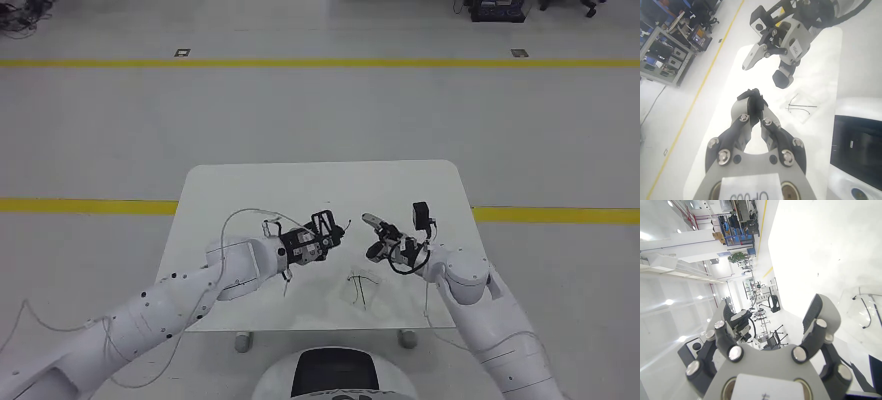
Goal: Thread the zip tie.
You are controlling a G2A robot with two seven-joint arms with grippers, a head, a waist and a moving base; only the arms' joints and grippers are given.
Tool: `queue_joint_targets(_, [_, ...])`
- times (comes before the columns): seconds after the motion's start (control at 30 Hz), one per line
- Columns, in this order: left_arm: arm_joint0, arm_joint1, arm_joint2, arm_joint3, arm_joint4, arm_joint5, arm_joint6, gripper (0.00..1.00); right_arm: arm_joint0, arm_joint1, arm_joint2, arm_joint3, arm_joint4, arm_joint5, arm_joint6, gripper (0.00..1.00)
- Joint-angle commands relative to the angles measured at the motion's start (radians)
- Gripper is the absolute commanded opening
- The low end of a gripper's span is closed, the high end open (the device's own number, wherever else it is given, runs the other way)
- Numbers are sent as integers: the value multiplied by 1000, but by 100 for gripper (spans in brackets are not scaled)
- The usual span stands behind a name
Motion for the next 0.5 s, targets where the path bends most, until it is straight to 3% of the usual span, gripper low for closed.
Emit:
queue_joint_targets(0.0, [-1, 0, 1, 0, 6, 1, -1, 0, 0, 0, 0, 0, 0, 0, 0, 100])
queue_joint_targets(0.13, [-1, 0, 1, 0, 6, 1, -1, 0, 0, 0, 1, -2, 1, -6, -3, 100])
queue_joint_targets(0.2, [11, -1, -15, 31, -58, -1, 7, 0, -15, 4, 11, -2, -17, -81, 6, 100])
queue_joint_targets(0.3, [26, 3, -62, 75, -268, -63, 6, 0, -38, 18, 48, 9, -62, -196, 67, 100])
queue_joint_targets(0.47, [40, 21, -88, 88, -515, -70, -20, 0, -48, 35, 93, 57, -77, -333, 160, 100])
